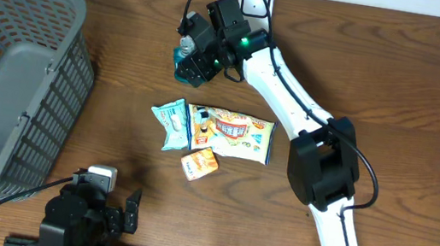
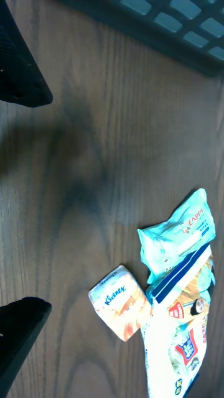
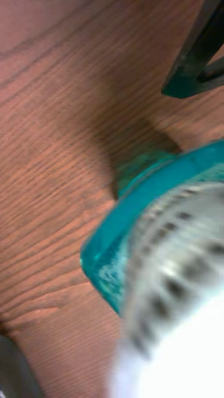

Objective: Scan the item barcode

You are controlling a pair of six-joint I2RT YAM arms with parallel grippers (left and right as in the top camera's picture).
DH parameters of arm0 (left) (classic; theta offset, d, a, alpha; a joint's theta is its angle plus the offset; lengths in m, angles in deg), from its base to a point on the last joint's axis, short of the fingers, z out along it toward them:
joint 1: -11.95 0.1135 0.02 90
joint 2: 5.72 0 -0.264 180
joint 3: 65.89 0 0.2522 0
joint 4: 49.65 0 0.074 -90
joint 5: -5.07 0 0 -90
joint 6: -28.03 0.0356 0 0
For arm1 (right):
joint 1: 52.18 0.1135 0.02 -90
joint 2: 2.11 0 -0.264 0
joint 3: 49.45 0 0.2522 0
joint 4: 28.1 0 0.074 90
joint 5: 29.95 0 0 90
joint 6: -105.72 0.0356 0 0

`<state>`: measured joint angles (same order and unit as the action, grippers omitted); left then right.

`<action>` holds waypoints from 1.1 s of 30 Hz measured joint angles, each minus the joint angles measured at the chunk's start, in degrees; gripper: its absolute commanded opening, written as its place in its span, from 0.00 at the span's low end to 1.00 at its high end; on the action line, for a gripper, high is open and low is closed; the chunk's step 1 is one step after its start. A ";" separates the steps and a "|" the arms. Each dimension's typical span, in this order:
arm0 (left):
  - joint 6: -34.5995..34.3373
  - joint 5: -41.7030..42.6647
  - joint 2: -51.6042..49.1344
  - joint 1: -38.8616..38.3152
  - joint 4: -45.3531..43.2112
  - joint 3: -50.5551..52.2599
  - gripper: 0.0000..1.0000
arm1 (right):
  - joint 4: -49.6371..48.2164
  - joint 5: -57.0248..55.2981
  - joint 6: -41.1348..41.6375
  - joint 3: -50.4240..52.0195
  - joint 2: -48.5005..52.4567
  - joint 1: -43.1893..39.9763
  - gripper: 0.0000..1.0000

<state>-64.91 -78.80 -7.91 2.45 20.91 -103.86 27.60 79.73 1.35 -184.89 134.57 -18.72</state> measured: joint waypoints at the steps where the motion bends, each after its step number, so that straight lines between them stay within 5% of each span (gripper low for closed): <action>1: 0.00 0.00 0.00 0.00 0.02 0.00 0.98 | 0.52 -0.02 0.02 0.04 -0.42 0.04 0.95; 12: 0.00 0.00 0.00 0.00 0.02 0.00 0.98 | 0.85 0.11 -4.68 0.33 -10.91 0.59 0.99; 33: 0.00 0.00 0.00 0.00 0.02 0.00 0.98 | -7.02 0.22 -8.87 0.37 -3.89 1.36 0.95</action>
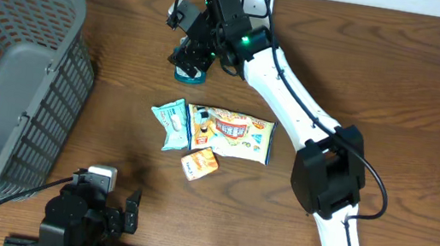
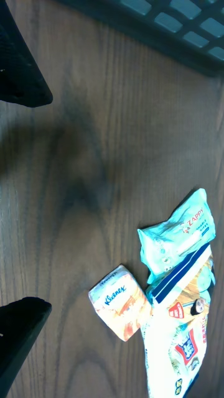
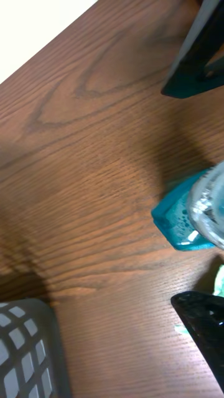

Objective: Scan the item barcode

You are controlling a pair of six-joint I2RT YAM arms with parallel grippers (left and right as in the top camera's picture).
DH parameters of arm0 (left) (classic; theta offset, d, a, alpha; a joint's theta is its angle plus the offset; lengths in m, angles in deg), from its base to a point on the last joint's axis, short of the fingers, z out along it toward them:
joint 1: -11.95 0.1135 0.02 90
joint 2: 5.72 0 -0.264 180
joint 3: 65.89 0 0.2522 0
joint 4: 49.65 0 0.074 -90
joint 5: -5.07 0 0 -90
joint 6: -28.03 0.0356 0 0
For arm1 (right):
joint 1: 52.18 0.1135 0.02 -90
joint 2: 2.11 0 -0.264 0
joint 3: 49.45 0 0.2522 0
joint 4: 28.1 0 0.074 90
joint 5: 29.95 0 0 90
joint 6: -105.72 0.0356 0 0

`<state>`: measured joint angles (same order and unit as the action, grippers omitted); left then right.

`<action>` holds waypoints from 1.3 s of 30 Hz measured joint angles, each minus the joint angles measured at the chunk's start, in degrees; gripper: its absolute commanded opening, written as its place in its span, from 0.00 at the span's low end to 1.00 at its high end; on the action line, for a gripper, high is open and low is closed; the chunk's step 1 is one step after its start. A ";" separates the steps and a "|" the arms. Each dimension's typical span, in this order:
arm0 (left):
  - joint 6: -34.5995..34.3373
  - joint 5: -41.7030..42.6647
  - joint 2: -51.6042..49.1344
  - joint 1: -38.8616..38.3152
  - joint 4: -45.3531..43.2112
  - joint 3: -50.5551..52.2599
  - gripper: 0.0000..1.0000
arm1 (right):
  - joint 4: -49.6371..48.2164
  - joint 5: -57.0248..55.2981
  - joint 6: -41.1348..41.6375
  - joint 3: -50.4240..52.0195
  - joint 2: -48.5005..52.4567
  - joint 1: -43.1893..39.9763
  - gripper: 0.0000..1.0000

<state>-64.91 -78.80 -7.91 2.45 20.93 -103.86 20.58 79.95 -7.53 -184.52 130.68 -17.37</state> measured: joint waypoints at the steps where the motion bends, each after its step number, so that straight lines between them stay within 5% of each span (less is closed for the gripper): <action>1: 0.00 0.00 0.00 0.00 0.00 0.00 0.98 | -0.28 0.00 0.02 0.00 0.31 0.00 0.95; 16: 0.00 0.00 0.00 0.00 0.00 0.00 0.98 | -6.01 0.00 2.49 0.00 3.32 0.17 0.89; 19: 0.00 0.00 0.00 0.00 0.00 0.00 0.98 | -6.34 0.00 3.48 0.00 4.22 0.17 0.79; 23: 0.00 0.00 0.00 0.00 0.00 0.00 0.98 | -6.54 0.66 4.66 0.00 4.68 0.17 0.44; 26: 0.00 0.00 0.00 0.00 -0.02 0.00 0.98 | -6.49 0.70 5.18 0.00 4.68 0.22 0.29; 39: 0.00 0.00 0.00 0.00 0.00 0.00 0.98 | -2.08 3.65 8.07 -0.57 4.09 -0.59 0.11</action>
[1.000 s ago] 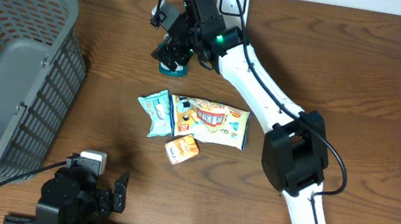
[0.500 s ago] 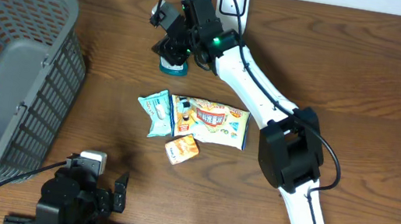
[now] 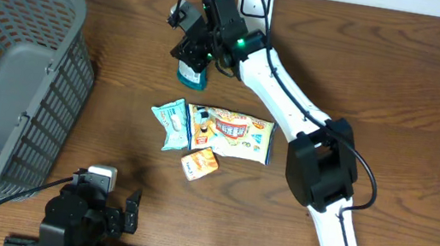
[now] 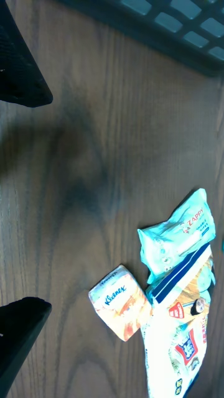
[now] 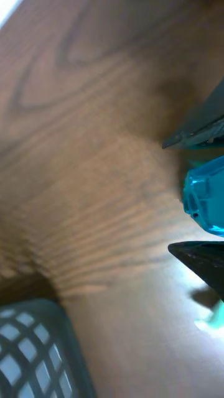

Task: Scan the item barcode
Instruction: 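Raise the teal mouthwash bottle up to the white scanner face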

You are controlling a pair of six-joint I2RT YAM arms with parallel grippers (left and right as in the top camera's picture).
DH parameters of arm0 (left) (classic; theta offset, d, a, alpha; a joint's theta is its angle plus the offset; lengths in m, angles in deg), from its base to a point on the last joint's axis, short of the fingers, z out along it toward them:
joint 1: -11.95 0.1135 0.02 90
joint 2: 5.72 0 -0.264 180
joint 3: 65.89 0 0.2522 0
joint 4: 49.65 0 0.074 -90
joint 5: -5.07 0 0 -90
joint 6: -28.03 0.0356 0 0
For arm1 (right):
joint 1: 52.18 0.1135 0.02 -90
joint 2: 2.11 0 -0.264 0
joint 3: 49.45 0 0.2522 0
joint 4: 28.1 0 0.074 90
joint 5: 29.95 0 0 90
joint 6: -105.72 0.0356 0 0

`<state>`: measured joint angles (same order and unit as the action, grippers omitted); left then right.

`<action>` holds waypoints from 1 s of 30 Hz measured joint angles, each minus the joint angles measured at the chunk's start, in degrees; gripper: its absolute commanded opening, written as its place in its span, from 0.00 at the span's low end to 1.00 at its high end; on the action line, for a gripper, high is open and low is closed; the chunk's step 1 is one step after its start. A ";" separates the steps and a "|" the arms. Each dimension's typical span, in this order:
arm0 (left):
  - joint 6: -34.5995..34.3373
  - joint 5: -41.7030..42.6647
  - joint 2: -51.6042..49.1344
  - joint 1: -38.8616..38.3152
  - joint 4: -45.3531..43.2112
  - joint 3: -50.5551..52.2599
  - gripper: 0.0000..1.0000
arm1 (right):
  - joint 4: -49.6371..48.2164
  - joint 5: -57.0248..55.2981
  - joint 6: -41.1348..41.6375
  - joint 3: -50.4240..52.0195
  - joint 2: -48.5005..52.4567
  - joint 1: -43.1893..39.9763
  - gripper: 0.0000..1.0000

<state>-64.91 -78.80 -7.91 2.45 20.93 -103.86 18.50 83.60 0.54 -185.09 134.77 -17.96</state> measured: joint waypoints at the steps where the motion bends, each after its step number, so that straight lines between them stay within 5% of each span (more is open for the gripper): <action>1: 0.00 0.00 0.00 0.00 0.00 0.00 0.98 | 1.01 0.74 0.20 0.00 -0.17 -0.13 0.11; 13: 0.00 0.00 0.00 0.00 0.00 0.00 0.98 | 22.10 2.16 1.22 1.33 -9.77 -4.20 0.03; 22: 0.00 0.00 0.00 0.00 0.00 0.00 0.98 | 33.92 5.03 7.58 1.25 -22.60 -7.52 0.05; 30: 0.00 0.00 0.00 0.00 0.00 0.00 0.98 | 40.30 15.34 8.68 1.22 -23.37 -11.54 0.10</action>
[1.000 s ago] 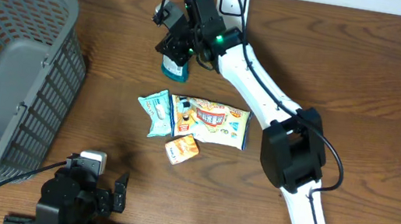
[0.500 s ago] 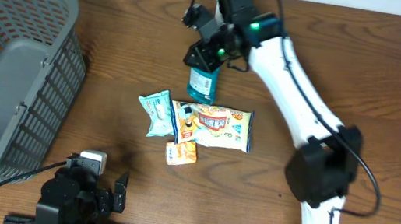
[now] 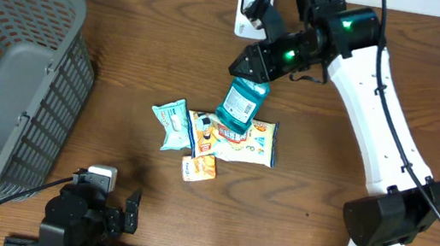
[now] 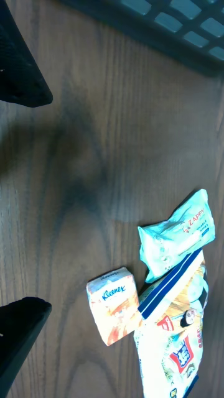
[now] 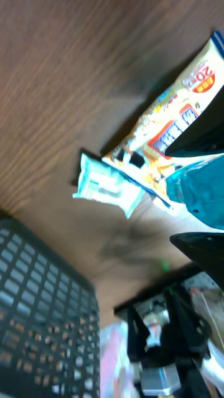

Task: Scan the item barcode
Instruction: 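Raise the teal mouthwash bottle up to the white scanner face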

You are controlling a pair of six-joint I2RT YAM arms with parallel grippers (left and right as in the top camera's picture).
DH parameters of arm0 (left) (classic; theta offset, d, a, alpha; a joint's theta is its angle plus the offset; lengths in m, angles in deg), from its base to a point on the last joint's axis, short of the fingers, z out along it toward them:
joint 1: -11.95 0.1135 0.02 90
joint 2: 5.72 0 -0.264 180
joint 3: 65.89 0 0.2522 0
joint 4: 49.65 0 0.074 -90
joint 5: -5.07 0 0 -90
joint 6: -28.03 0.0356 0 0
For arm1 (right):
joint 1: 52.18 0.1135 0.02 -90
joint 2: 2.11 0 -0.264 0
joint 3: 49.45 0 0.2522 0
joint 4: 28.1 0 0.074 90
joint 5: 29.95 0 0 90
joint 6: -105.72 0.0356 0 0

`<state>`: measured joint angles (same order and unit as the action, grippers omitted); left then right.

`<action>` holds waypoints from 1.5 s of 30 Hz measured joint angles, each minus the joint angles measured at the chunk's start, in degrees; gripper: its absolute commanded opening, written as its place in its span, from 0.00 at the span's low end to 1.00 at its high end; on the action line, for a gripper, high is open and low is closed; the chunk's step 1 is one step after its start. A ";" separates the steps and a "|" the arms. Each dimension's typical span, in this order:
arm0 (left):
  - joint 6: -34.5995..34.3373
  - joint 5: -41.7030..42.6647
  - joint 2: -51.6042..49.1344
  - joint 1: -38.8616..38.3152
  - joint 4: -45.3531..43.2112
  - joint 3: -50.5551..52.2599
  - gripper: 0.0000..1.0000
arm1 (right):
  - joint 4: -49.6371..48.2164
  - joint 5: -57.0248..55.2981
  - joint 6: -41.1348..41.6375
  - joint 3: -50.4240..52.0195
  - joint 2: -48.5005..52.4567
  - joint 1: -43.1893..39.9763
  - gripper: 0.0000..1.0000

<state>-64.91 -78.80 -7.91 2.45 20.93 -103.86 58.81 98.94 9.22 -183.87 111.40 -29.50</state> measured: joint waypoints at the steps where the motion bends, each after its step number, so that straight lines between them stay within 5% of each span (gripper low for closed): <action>1: 0.00 0.00 0.00 0.00 0.00 0.00 0.98 | 0.42 0.70 -0.55 0.00 0.00 -0.22 0.07; 18: 0.00 0.00 0.00 0.00 0.00 0.00 0.98 | -3.93 -17.81 -5.99 0.28 0.00 0.79 0.01; 45: 0.00 0.00 0.00 0.00 0.00 0.00 0.98 | -53.83 -63.52 -12.44 3.23 13.20 7.19 0.04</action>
<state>-64.91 -78.80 -7.91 2.45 20.93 -103.86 4.97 35.42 -3.22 -180.63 124.60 -22.31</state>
